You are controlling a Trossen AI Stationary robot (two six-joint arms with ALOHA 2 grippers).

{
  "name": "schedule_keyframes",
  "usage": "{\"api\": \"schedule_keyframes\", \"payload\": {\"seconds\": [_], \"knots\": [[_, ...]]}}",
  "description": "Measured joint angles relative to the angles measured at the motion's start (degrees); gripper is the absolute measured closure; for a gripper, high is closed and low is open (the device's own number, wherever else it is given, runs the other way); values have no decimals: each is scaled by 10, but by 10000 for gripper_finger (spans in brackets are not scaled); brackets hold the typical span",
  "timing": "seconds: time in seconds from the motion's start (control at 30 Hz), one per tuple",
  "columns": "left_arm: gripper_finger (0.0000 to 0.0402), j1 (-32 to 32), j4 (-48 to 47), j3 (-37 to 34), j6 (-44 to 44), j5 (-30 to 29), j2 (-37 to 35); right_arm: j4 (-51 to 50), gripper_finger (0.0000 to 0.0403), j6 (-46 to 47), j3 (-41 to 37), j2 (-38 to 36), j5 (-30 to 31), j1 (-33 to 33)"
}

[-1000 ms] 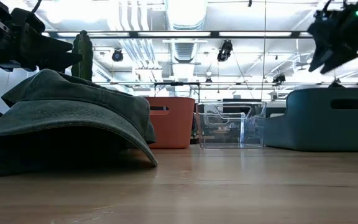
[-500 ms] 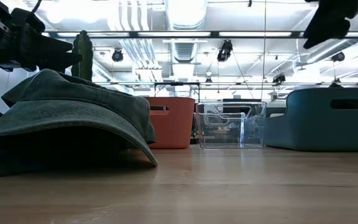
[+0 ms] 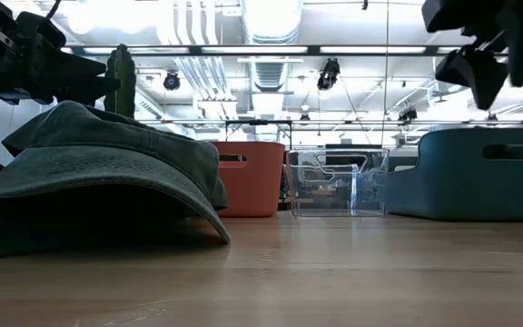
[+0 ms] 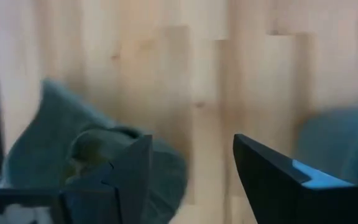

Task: Pick & Place hat
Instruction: Put the gray cap into the transparent bin

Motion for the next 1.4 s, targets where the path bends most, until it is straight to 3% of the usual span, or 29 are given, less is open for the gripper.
{"api": "schedule_keyframes", "payload": {"seconds": [0.4, 0.7, 0.83, 1.4], "knots": [[227, 0, 0, 0, 0, 0, 0, -4, 188, -207, 109, 183, 11, 126], [227, 0, 0, 0, 0, 0, 0, -4, 188, -222, 143, 238, -12, 119], [227, 0, 0, 0, 0, 0, 0, -3, 188, -184, 143, 263, -36, 135], [227, 0, 0, 0, 0, 0, 0, 45, 188, -150, 127, 358, -39, 210]]}}
